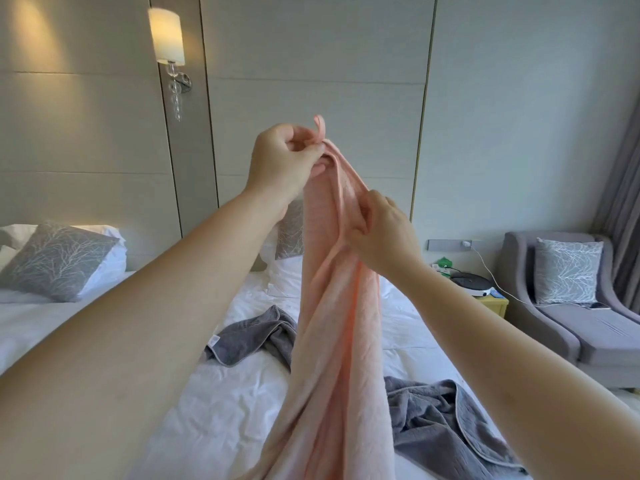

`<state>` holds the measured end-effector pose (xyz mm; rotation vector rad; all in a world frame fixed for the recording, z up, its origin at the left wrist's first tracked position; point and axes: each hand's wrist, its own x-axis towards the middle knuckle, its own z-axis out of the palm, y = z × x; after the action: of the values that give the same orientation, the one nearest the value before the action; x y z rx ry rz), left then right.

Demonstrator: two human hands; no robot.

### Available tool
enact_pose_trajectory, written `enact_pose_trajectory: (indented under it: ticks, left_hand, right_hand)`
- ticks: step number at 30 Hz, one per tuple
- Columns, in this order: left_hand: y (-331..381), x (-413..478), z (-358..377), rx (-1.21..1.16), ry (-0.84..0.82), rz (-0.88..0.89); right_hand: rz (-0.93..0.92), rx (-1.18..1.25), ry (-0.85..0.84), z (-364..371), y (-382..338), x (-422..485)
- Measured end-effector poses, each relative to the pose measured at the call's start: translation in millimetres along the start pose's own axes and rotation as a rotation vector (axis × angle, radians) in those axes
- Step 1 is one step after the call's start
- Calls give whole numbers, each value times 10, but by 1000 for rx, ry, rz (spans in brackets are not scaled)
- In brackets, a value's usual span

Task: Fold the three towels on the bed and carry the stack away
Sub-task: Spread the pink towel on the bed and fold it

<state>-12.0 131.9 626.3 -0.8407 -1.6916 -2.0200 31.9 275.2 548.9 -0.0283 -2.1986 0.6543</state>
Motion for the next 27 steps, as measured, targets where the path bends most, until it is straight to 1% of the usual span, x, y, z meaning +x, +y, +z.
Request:
enact_pose_trajectory:
  ticks: [2,5,6,8,9,12,13,15,16,19,23,25,27]
  left_hand:
    - [15,55,-51,-4,41,26]
    - [-10,101,-127,30,69,34]
    - [-46,93,-137,36,59,17]
    - [-139,23,-124,69,18,-53]
    - [-208,-13,-110,127,-2,-78]
    - [-394,-136,-59,452,-87,-60]
    - [-445,-184,-35,485,-122,-84]
    - [-517,-262,9,438,-182,-177]
    - [-535,-281,22,415,-181,-210]
    - [-580,-248,8,411,-142,-232]
    - [-600,-268,33,240,-121,-290]
    - [-613,-288,52,178,-106,-276]
    - [-637,-286,17,164,-52,-231]
  right_hand:
    - [20,7,-32,-54,71,-27]
    - [71,147,72,-191,170,-31]
    - [91,163,100,-226,177,-40]
    - [99,153,72,-223,137,-131]
    - [80,165,44,-183,98,-221]
    - [-13,221,-34,25,0,-602]
    - [-35,202,-73,111,-10,-706]
    - [-16,119,-134,263,0,-817]
    - [29,81,-133,313,14,-820]
    - [135,-10,-50,396,97,-728]
    - [154,-82,-65,494,136,-623]
    - [146,-121,-70,588,127,-613]
    - [134,-152,-70,669,158,-621]
